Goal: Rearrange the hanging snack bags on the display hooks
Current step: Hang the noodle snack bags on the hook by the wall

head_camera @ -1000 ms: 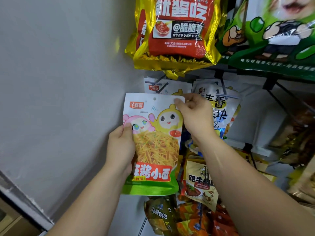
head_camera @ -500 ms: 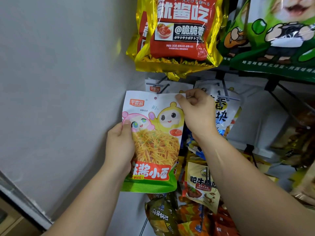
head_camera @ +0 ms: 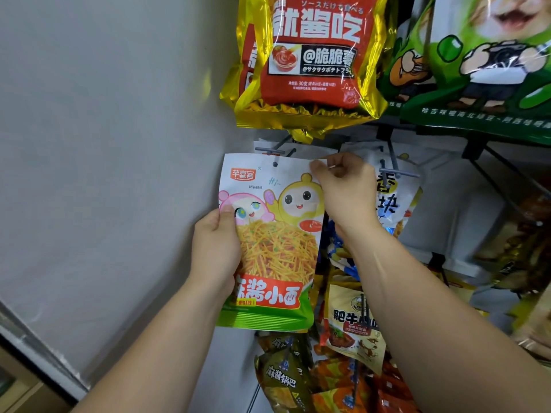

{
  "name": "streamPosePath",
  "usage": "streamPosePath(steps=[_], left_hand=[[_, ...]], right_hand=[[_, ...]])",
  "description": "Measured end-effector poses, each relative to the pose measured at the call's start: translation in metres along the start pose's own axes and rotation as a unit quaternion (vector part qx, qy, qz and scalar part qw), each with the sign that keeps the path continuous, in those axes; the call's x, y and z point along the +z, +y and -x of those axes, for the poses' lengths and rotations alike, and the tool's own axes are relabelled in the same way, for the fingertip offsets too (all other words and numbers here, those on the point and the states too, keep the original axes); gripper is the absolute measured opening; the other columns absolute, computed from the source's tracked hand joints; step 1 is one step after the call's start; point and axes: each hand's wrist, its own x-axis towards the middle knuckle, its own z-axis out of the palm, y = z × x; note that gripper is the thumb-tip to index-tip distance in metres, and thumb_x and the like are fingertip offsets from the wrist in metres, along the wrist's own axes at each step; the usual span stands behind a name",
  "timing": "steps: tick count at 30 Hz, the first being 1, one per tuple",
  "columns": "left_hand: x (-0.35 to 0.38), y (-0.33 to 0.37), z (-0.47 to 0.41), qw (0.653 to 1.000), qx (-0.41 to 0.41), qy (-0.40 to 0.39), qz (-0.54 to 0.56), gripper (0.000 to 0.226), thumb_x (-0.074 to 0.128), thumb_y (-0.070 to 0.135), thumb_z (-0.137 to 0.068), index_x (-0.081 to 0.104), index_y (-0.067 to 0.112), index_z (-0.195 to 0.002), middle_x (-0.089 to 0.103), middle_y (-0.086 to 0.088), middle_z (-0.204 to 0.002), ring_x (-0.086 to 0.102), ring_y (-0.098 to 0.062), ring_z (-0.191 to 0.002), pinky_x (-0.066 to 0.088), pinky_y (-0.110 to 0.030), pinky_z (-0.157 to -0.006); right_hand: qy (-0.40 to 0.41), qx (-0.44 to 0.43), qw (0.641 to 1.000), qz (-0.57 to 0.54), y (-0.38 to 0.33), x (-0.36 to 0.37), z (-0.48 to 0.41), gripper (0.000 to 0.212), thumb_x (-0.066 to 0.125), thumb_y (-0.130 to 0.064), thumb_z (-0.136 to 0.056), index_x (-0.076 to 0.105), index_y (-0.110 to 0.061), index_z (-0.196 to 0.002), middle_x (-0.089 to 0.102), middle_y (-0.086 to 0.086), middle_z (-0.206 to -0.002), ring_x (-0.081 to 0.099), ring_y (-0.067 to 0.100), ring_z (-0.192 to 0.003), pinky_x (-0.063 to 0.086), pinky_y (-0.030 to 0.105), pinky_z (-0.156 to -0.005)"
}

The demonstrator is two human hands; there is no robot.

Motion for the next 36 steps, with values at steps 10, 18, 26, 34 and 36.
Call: streamPosePath(steps=[10, 18, 26, 34, 36], left_hand=[[0.006, -0.007, -0.009, 0.999, -0.050, -0.010, -0.001, 0.037, 0.044, 0.030, -0.112, 0.073, 0.012, -0.098, 0.081, -0.008, -0.090, 0.078, -0.028, -0.084, 0.061, -0.055, -0.087], [0.013, -0.035, -0.025, 0.999, -0.008, 0.030, -0.015, 0.038, 0.047, 0.031, -0.110, 0.073, 0.013, -0.090, 0.078, 0.000, -0.078, 0.070, -0.018, -0.071, 0.058, -0.036, -0.069], [0.000, -0.073, -0.029, 0.986, 0.053, 0.045, -0.154, 0.037, 0.042, 0.044, -0.092, 0.069, 0.020, -0.098, 0.070, 0.002, -0.084, 0.064, -0.023, -0.078, 0.055, -0.045, -0.079], [-0.010, -0.080, -0.012, 0.976, 0.064, 0.026, -0.205, 0.026, 0.051, 0.015, -0.107, 0.064, 0.015, -0.130, 0.068, 0.003, -0.122, 0.064, -0.014, -0.111, 0.045, -0.020, -0.085], [-0.008, -0.078, -0.009, 0.978, 0.063, 0.025, -0.199, 0.018, 0.052, 0.015, -0.106, 0.065, 0.022, -0.117, 0.070, 0.007, -0.111, 0.066, -0.011, -0.102, 0.044, -0.015, -0.076]], right_hand=[[0.012, -0.011, 0.998, 0.055, 0.006, 0.001, -0.005, 0.014, 0.075, -0.025, -0.089, 0.071, -0.013, -0.098, 0.071, 0.000, -0.081, 0.065, 0.013, -0.071, 0.041, 0.026, -0.065], [-0.089, -0.437, 0.812, 0.376, 0.048, 0.004, 0.048, 0.055, 0.073, -0.049, -0.086, 0.065, -0.022, -0.132, 0.042, 0.017, -0.160, 0.031, 0.043, -0.149, 0.031, 0.061, -0.118], [-0.192, -0.419, 0.684, 0.566, 0.067, 0.020, 0.028, 0.104, 0.073, -0.073, -0.074, 0.031, -0.035, -0.161, 0.004, 0.009, -0.175, -0.009, 0.044, -0.158, -0.017, 0.068, -0.119], [-0.208, -0.332, 0.681, 0.619, 0.076, 0.032, -0.002, 0.107, 0.066, -0.071, -0.084, 0.006, -0.036, -0.165, -0.020, 0.008, -0.172, -0.025, 0.044, -0.155, -0.010, 0.075, -0.118], [-0.214, -0.320, 0.690, 0.613, 0.079, 0.030, -0.004, 0.105, 0.067, -0.069, -0.084, 0.010, -0.035, -0.165, -0.018, 0.008, -0.173, -0.022, 0.042, -0.156, -0.007, 0.074, -0.120]])
